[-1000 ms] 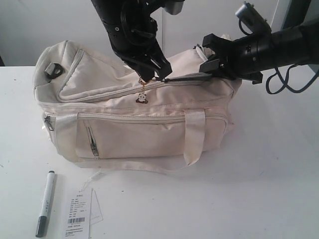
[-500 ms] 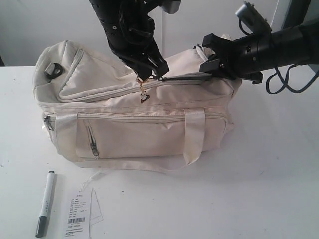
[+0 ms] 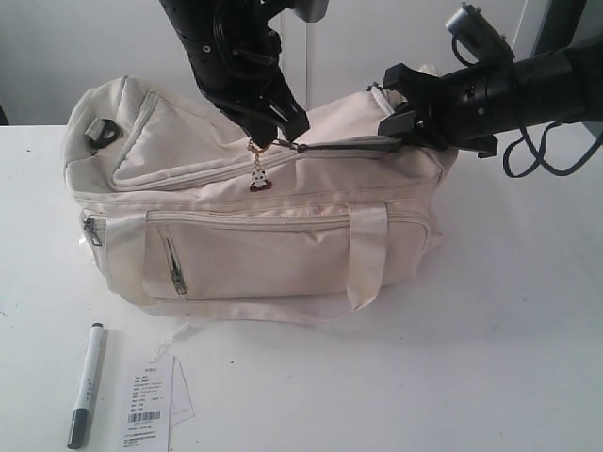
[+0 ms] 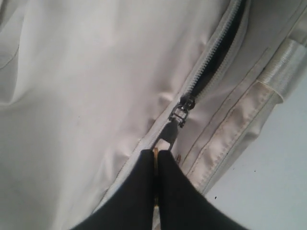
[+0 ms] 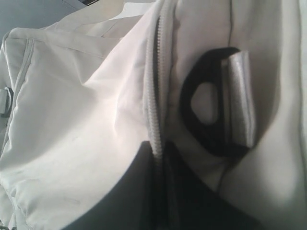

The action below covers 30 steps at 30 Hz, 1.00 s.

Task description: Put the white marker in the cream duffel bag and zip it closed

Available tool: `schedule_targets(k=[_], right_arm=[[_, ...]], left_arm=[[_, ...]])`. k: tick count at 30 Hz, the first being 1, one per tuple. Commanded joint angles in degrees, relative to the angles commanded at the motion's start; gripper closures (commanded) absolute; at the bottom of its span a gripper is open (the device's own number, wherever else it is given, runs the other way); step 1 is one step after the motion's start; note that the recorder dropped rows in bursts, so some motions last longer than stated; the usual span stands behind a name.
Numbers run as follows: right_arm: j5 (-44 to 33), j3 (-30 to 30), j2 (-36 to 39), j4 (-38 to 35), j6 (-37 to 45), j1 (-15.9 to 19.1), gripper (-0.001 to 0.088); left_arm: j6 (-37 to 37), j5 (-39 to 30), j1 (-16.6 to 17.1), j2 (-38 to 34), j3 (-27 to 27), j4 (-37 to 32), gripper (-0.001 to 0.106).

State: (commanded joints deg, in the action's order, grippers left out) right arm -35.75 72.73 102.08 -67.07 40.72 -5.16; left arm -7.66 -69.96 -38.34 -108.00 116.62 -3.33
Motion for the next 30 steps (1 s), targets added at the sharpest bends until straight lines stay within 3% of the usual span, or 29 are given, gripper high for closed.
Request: schedule_targets(k=[7, 30], right_arm=[[-0.1, 0.0, 0.0, 0.0, 0.0, 0.6, 0.0868], [-0.1, 0.0, 0.0, 0.0, 0.8, 0.6, 0.0868]], left_arm=[[-0.2, 0.0, 0.5, 0.4, -5.9, -1.5, 0.105], [-4.3, 0.0, 0.5, 5.0, -6.4, -3.0, 0.105]])
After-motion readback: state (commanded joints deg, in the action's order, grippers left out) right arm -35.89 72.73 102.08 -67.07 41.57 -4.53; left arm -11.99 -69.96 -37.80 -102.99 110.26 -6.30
